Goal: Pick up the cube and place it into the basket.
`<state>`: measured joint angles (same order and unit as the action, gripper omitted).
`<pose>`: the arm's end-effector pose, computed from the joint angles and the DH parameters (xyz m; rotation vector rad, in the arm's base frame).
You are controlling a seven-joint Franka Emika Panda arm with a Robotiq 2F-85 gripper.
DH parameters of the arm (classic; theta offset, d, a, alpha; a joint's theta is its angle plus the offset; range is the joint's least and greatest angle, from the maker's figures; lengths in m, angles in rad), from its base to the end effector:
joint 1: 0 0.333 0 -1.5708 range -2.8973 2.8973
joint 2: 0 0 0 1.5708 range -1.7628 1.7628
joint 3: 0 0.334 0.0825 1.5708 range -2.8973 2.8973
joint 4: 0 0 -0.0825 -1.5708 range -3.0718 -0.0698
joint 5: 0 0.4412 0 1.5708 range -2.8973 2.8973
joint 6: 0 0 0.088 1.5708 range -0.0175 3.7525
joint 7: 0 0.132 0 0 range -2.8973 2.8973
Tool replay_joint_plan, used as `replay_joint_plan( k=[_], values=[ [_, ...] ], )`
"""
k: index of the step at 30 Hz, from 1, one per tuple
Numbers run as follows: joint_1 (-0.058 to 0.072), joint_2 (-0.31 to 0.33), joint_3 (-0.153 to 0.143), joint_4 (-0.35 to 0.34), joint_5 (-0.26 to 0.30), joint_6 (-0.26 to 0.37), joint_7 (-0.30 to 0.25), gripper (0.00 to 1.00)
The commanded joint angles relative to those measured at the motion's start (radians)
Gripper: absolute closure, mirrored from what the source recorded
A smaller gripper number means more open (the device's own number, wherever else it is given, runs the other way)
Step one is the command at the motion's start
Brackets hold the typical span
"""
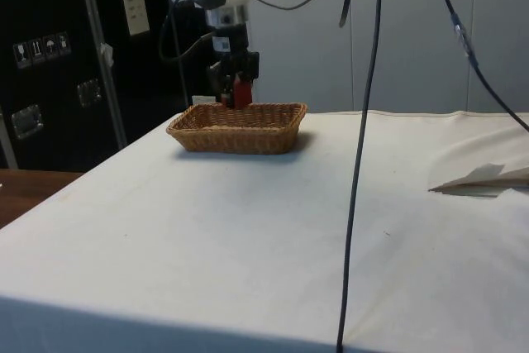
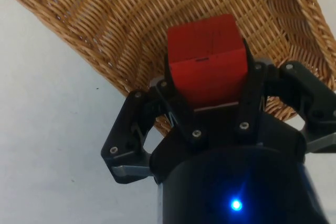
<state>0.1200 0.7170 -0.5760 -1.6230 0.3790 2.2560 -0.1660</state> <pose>0.6974 -0.2726 0.2120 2.9997 -0.6141 0.0400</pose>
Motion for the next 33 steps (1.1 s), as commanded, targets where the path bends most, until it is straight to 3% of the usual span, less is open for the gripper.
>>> replay_joint_plan(
  k=[1,21,30,31,33],
  values=[
    [-0.002,0.001,0.002,0.003,0.005,0.002,0.0,1.0],
    [0.001,0.001,-0.001,-0.001,0.001,0.001,0.0,1.0],
    [-0.004,0.018,0.006,0.012,0.008,0.001,0.0,1.0],
    [0.001,0.013,0.001,0.004,0.003,0.001,0.0,1.0],
    [-0.003,0.024,0.006,0.016,0.012,0.002,-0.001,1.0]
  ],
)
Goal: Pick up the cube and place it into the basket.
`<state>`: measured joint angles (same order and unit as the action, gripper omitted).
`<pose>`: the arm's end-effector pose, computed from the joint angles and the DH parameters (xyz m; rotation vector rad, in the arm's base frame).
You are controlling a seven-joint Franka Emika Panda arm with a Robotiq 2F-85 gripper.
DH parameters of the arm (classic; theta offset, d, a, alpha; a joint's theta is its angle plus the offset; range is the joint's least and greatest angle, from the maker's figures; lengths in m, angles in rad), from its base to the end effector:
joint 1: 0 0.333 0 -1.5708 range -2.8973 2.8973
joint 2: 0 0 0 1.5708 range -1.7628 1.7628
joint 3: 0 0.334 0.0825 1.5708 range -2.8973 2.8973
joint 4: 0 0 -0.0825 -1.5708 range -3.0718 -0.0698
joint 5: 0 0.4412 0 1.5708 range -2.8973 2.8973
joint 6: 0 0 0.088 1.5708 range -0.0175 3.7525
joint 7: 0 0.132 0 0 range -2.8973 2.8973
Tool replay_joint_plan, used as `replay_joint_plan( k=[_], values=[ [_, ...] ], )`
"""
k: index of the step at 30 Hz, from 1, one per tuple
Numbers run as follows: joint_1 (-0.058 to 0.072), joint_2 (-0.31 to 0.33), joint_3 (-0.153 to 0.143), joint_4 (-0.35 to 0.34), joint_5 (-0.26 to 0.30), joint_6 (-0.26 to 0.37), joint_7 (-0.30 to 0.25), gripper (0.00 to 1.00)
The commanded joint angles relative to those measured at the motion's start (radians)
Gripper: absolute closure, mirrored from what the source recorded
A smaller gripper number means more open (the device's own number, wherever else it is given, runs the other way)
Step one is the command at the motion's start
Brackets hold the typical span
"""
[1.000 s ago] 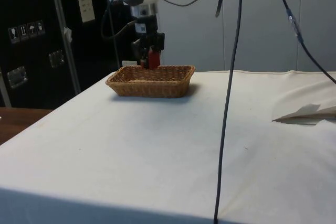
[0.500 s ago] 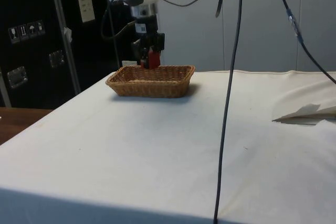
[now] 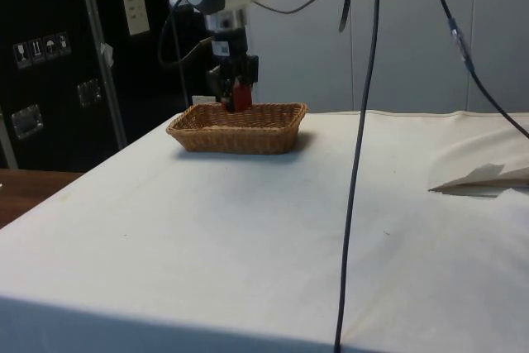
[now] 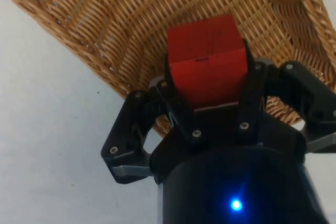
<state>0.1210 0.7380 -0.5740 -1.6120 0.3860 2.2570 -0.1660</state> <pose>0.6999 -0.2702 0.2026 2.9988 -0.6097 0.0295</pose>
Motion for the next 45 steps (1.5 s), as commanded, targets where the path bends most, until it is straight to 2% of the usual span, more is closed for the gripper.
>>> replay_joint_plan(
  k=[1,4,5,6,14,15,17,22,24,25,32,33,34,36,41,42,43,45],
  values=[
    [-0.004,0.006,0.004,0.007,0.006,0.001,-0.002,1.0],
    [-0.005,0.013,0.005,0.011,0.011,0.004,-0.002,1.0],
    [0.0,0.01,0.0,0.006,0.005,0.001,0.0,1.0],
    [-0.005,0.015,0.005,0.012,0.012,0.005,-0.003,1.0],
    [-0.005,0.034,0.007,0.02,0.03,0.014,-0.007,1.0],
    [0.0,0.03,0.0,0.015,0.022,0.007,-0.002,1.0],
    [-0.006,0.037,0.008,0.02,0.034,0.019,-0.007,1.0],
    [-0.006,0.047,0.01,0.019,0.048,0.03,-0.011,1.0],
    [0.0,0.047,0.002,0.015,0.043,0.024,-0.007,1.0],
    [-0.005,0.051,0.01,0.019,0.054,0.033,-0.014,1.0],
    [-0.005,0.066,0.012,0.018,0.076,0.051,-0.021,1.0],
    [0.001,0.064,0.004,0.015,0.067,0.042,-0.015,1.0],
    [-0.005,0.067,0.012,0.018,0.078,0.052,-0.022,1.0],
    [-0.005,0.073,0.013,0.018,0.088,0.057,-0.026,1.0],
    [-0.003,0.084,0.012,0.018,0.106,0.067,-0.034,1.0],
    [0.002,0.083,0.004,0.015,0.1,0.059,-0.029,1.0],
    [-0.003,0.086,0.012,0.018,0.109,0.07,-0.036,1.0],
    [-0.003,0.092,0.013,0.018,0.115,0.074,-0.037,1.0]
  ],
)
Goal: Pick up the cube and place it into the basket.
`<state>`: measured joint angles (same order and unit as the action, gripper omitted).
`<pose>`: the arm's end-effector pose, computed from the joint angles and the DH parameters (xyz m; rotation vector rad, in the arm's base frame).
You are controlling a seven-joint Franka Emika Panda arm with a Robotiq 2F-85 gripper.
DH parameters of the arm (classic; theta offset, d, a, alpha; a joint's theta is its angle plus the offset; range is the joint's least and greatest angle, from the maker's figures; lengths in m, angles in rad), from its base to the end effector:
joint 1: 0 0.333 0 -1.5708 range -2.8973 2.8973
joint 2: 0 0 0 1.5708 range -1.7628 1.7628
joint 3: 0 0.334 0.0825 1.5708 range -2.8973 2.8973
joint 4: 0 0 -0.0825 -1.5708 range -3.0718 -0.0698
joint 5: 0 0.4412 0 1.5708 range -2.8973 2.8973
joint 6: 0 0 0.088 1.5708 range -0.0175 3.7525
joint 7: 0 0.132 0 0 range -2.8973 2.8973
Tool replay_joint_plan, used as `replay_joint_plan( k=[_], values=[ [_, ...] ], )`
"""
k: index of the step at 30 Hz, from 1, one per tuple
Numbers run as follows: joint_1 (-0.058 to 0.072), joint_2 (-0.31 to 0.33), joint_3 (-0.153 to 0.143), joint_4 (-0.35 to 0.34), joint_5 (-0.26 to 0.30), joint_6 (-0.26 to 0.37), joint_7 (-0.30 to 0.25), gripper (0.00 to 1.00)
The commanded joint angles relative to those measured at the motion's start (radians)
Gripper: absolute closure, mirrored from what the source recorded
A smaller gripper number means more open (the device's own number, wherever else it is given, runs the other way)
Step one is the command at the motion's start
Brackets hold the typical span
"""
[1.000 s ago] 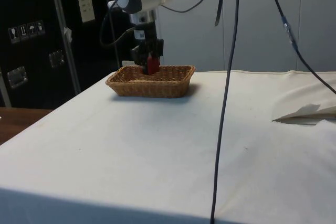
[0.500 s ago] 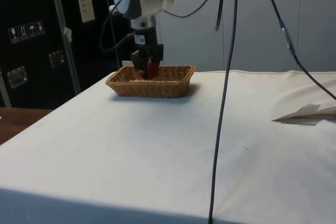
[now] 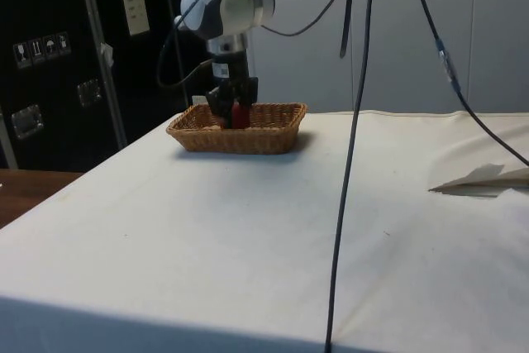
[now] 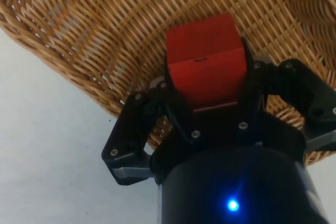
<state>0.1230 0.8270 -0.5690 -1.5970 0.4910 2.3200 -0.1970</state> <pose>0.7030 -0.2671 0.1546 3.0151 -0.6448 0.0578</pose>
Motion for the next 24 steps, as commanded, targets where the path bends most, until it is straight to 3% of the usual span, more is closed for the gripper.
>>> replay_joint_plan(
  k=[1,3,4,5,24],
  values=[
    [-0.006,0.005,0.009,0.003,0.012,0.013,-0.007,1.0],
    [-0.006,0.008,0.01,0.003,0.017,0.016,-0.009,1.0],
    [0.0,0.005,0.001,0.0,0.006,0.004,-0.001,1.0],
    [-0.006,0.01,0.01,0.003,0.02,0.018,-0.01,1.0],
    [-0.001,0.029,0.005,0.001,0.037,0.023,-0.017,1.0]
  ],
)
